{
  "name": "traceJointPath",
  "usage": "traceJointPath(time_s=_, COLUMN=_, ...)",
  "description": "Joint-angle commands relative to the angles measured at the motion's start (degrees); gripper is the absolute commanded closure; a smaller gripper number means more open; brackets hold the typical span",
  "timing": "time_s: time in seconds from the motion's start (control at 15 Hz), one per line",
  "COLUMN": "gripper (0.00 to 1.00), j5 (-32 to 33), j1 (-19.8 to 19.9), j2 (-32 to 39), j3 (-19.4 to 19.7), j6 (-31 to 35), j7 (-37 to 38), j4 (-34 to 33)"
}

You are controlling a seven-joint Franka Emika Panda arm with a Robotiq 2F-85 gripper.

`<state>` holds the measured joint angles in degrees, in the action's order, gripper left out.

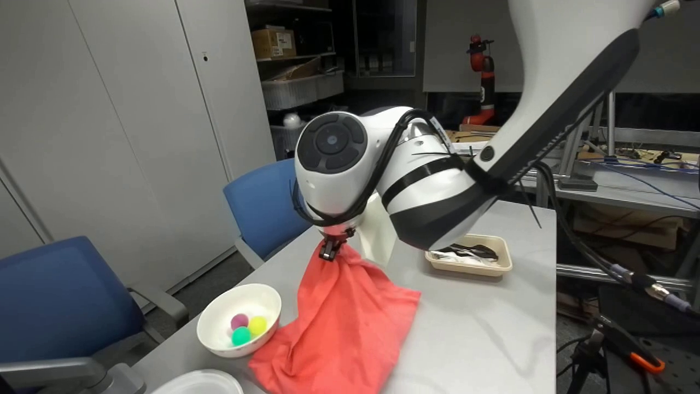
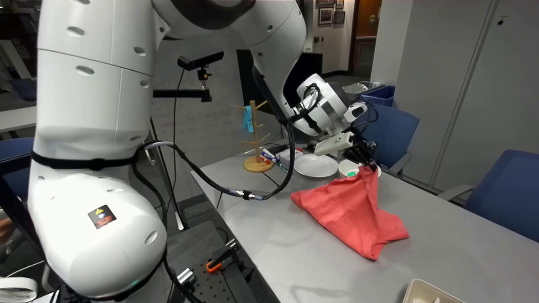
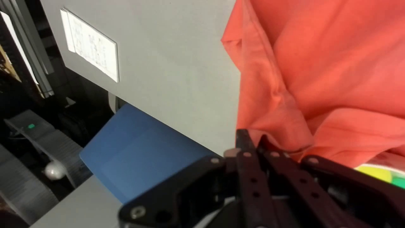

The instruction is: Fold up the peach sweat shirt on the table.

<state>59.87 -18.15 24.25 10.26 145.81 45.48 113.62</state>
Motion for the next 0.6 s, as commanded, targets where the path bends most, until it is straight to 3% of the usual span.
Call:
traceJointPath(time_s=0.0, gripper=1.00, j5=0.3, j1=3.3, j2=4.5, j3=-2.8, j6=-4.4, j7=3.5, j4=-6.2)
traceJointPath(time_s=0.13, gripper=1.00, j5=0.2, j1=3.9, j2=5.7, j3=-3.5, j6=-5.9, j7=4.4, j4=-7.6)
traceJointPath(time_s=0.2, gripper=0.91, j5=-0.2, j1=4.2, j2=6.2, j3=-3.9, j6=-6.7, j7=4.5, j4=-8.1)
traceJointPath(time_s=0.27, gripper=0.71, j5=-0.4, j1=4.4, j2=6.5, j3=-4.3, j6=-7.4, j7=4.7, j4=-8.6)
traceJointPath(time_s=0.53, gripper=0.42, j5=0.3, j1=4.7, j2=6.4, j3=-5.0, j6=-8.6, j7=5.8, j4=-8.8)
